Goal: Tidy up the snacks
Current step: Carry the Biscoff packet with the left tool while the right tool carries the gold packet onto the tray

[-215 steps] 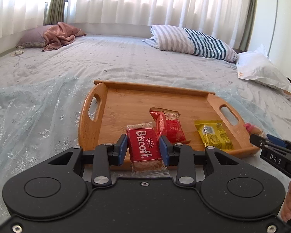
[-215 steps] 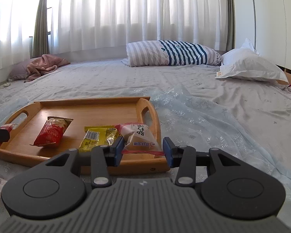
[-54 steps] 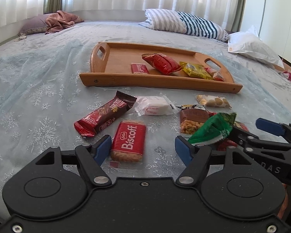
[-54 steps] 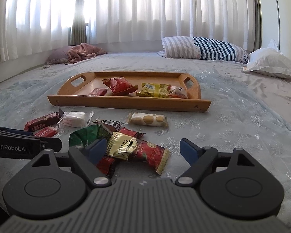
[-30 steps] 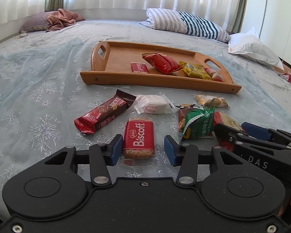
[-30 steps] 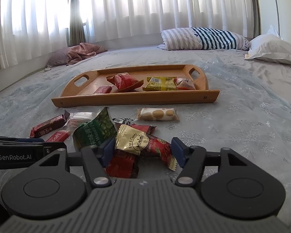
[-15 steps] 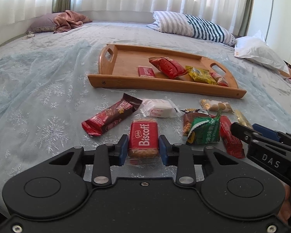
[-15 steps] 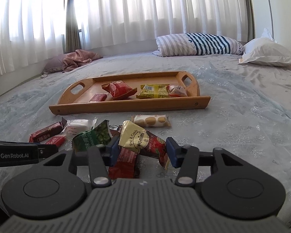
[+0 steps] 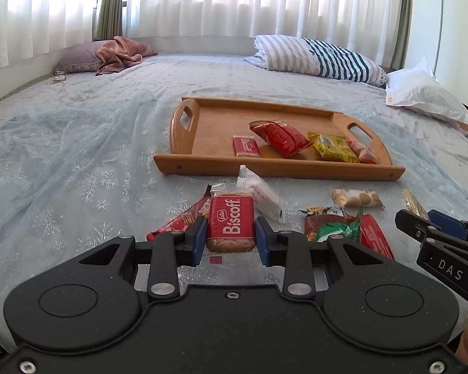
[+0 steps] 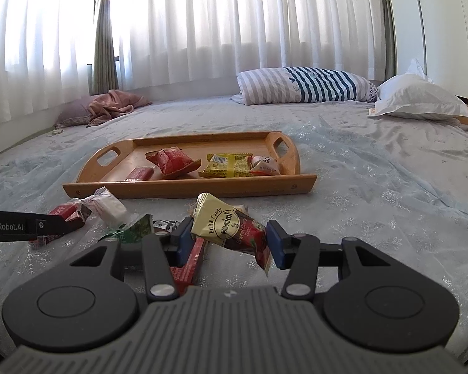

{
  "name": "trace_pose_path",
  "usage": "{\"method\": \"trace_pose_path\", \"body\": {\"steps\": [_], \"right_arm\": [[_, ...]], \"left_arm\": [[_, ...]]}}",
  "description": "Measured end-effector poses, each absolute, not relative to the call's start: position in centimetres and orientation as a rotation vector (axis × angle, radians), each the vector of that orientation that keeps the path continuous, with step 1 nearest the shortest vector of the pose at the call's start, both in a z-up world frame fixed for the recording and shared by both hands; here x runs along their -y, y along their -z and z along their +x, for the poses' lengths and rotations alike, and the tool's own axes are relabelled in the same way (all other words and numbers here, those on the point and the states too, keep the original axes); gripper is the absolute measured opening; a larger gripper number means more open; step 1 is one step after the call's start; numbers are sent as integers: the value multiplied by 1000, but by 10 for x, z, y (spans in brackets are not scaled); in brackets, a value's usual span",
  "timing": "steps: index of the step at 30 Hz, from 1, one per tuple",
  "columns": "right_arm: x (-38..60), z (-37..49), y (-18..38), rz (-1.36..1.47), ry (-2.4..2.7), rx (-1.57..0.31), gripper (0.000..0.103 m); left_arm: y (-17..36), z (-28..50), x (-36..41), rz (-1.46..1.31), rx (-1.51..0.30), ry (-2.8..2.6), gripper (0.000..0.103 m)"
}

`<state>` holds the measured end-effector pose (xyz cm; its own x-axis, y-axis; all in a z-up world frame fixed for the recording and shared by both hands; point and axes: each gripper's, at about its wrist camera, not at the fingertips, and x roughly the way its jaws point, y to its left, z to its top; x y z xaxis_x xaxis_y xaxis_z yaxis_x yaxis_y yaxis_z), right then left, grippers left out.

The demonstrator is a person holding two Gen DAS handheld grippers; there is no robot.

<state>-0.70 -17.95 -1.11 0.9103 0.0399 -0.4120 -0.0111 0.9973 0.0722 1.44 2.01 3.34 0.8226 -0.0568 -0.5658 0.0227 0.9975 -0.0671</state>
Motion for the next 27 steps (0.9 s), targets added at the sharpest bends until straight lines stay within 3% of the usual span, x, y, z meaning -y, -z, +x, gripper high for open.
{"method": "trace_pose_path", "body": {"steps": [27], "right_arm": [[191, 14, -6, 57, 7, -374, 53]], "left_arm": [[-63, 47, -30, -58, -519, 34, 31]]}}
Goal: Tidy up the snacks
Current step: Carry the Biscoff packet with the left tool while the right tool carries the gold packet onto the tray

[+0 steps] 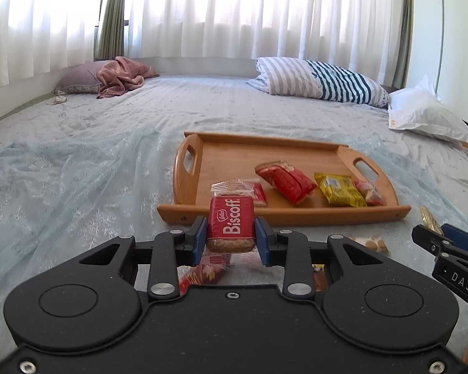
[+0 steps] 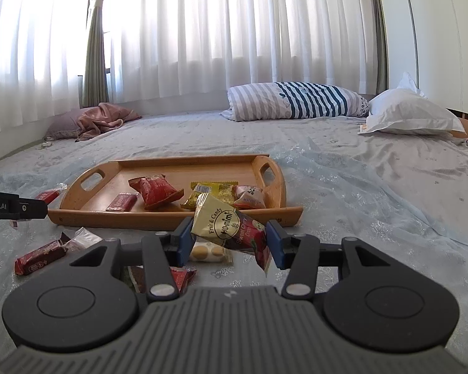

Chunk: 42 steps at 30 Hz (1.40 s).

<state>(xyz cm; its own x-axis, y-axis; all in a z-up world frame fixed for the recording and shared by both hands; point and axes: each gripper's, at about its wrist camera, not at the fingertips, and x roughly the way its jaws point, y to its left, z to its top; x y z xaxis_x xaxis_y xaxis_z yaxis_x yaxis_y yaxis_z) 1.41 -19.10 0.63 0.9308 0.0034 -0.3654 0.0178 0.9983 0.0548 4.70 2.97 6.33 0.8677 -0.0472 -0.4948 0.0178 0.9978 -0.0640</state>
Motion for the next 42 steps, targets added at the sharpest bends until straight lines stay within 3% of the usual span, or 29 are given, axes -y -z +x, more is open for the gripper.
{"method": "trace_pose_path", "body": {"steps": [13, 26, 42], "right_arm": [[208, 60, -27, 49, 5, -360, 53], [223, 115, -36, 71, -4, -402, 53], [238, 215, -25, 139, -36, -584, 53]], "left_arm": [[-81, 96, -45, -82, -509, 62, 31], [-63, 155, -43, -61, -593, 32, 31], [-33, 200, -39, -32, -673, -9, 31]]}}
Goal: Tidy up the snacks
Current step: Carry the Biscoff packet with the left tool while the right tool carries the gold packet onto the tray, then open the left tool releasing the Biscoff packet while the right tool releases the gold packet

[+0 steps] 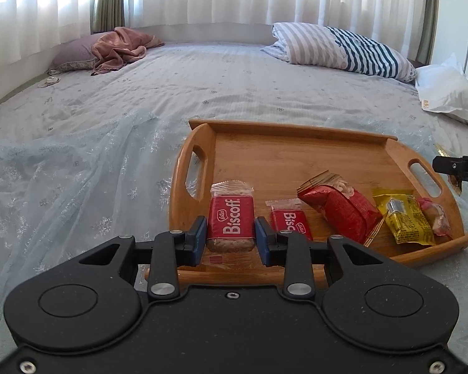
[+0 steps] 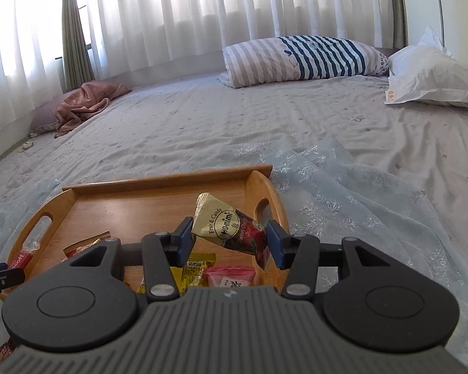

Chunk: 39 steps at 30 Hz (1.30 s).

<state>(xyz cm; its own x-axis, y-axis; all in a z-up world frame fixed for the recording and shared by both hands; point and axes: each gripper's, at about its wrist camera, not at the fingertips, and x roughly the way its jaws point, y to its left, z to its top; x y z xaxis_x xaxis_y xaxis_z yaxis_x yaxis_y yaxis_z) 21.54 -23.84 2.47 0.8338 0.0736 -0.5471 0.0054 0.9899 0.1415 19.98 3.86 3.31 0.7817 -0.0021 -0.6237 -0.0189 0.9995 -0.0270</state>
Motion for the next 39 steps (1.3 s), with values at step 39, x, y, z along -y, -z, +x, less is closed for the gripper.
{"method": "trace_pose_path", "body": {"steps": [39], "right_arm": [[238, 282, 8, 240, -39, -688, 63]], "left_arm": [[-8, 228, -32, -8, -700, -4, 32]]}}
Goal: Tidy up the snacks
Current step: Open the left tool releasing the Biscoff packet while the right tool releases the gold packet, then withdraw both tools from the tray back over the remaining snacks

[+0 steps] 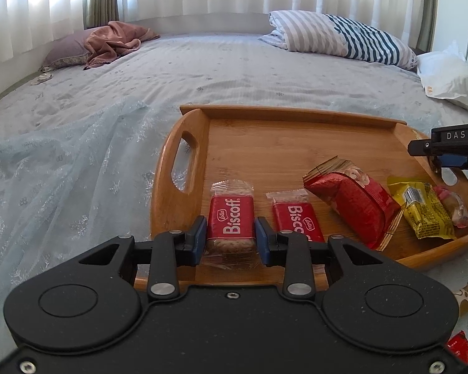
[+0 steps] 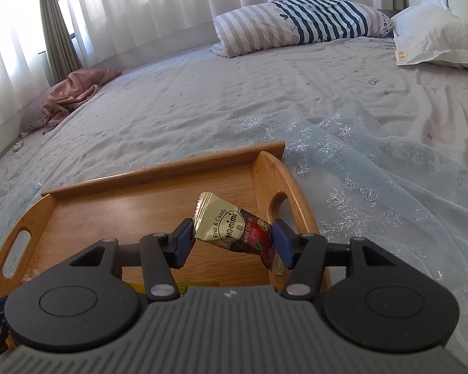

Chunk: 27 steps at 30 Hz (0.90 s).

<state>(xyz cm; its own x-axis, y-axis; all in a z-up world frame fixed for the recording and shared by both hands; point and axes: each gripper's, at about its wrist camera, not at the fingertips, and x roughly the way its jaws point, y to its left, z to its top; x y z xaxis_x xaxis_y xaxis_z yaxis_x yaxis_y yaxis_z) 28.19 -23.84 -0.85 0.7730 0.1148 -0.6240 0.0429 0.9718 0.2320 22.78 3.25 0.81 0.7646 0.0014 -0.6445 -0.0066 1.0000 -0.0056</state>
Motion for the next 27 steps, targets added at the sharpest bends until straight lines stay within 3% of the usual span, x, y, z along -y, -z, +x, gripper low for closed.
{"method": "trace_pose_path", "body": {"steps": [5, 9, 13, 19, 24, 27], "right_arm": [[243, 280, 9, 275, -58, -682, 68], [243, 278, 7, 289, -80, -685, 78], [241, 275, 5, 300, -98, -679, 79], [235, 268, 0, 288, -111, -667, 79], [229, 255, -8, 236, -124, -644, 82], [223, 245, -12, 181, -126, -624, 85]], "left_arm": [[-8, 228, -33, -9, -701, -4, 33], [-10, 226, -32, -13, -699, 5, 41], [-12, 225, -30, -5, -694, 1, 44], [-17, 221, -30, -4, -680, 8, 57], [-22, 214, -27, 16, -661, 7, 74], [-26, 210, -27, 20, -656, 15, 77]]}}
